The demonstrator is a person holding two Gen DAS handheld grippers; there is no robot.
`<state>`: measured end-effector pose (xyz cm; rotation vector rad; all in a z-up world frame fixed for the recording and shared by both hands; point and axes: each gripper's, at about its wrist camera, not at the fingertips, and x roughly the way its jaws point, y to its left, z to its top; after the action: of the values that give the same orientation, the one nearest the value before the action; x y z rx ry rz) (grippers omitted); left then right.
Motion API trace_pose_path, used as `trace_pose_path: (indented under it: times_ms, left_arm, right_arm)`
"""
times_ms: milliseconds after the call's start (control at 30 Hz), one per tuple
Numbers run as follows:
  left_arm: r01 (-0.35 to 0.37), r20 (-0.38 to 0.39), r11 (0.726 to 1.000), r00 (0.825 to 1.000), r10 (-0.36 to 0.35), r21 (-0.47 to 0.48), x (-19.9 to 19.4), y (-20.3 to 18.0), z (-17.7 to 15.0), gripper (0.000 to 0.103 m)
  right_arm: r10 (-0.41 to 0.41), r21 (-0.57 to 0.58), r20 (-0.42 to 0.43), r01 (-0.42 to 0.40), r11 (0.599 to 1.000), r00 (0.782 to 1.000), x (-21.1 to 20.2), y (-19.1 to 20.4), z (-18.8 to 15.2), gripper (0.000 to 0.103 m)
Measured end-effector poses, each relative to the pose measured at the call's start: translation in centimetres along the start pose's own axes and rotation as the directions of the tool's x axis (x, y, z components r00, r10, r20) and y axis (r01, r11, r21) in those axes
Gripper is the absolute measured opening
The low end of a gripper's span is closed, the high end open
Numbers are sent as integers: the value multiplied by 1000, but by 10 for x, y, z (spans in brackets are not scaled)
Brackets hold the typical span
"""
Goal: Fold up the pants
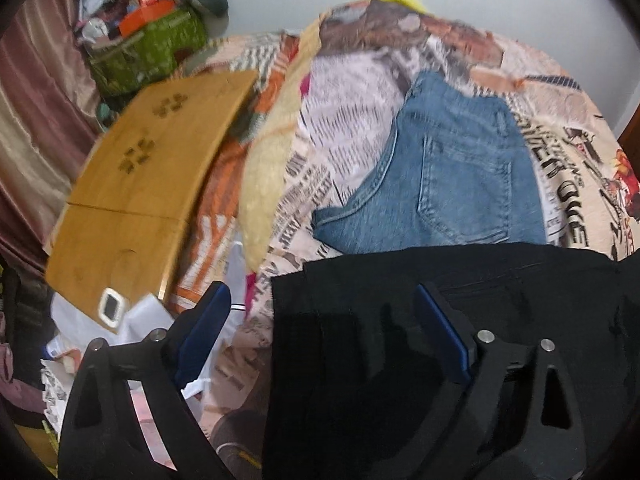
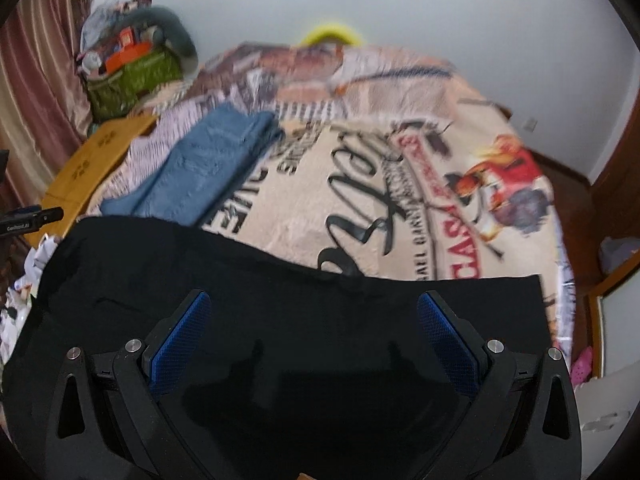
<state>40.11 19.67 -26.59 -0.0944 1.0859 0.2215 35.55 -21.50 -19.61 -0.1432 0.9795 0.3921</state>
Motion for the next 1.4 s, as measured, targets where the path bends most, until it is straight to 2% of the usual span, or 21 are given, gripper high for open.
trace_pose_path:
  times_ms: [100,300,367,433,500,600,667,700,900,967,1133,1267,1400]
  left_arm:
    - [11,-62,1000,998,-11,-13,25,3,2,82]
    - [42,-130,999,991,-46,-29,55,3,3,69]
    - [72,-148,997,986,-76,-28,63,1,2,65]
    - [62,-136,998,989,-63,-13,64,-2,2,61]
    - [39,-116,999,993,-38,12,60,-6,0,40]
    - [30,-101,999,995,-27,29,55,-9,-1,26]
    - [45,-103,999,994,-42,22,53,-8,-2,19]
    - [48,-104,999,994,-46,19,52,-7,-3,17]
    - [37,-63,999,997,-37,5,35,-7,-6,13]
    - [38,-29,999,999,-38,3,20,-5,-2,12]
    - [44,70,999,997,-44,2,-23,-2,12,12]
    - [56,158,998,986,-55,-1,-59,-2,25,11]
    - [66,203,998,977,-67,10,-87,-3,25,11]
  right_arm:
    - [2,-43,-27,-3,999,1000,18,1,5,102]
    - [12,-110,-88,-22,994,996,55,6,14,97]
    - [15,-117,-128,-30,993,992,68,9,16,81]
    - [29,-121,-161,-49,991,987,78,13,16,72]
    - [33,-128,-169,-55,990,985,84,16,14,70]
    - [36,-152,-149,-59,987,988,82,20,10,65]
    - [53,-139,-147,-73,988,988,80,21,7,52]
    - [60,-126,-155,-80,989,986,80,21,5,49]
    - [58,-152,-142,-80,985,988,75,39,0,11]
    - [44,-153,-119,-62,986,992,70,41,1,8]
    - [37,-118,-4,-37,992,999,40,35,13,6]
    - [25,-87,94,-17,996,995,9,31,28,6]
    - [24,-76,142,-13,997,990,-19,34,27,6]
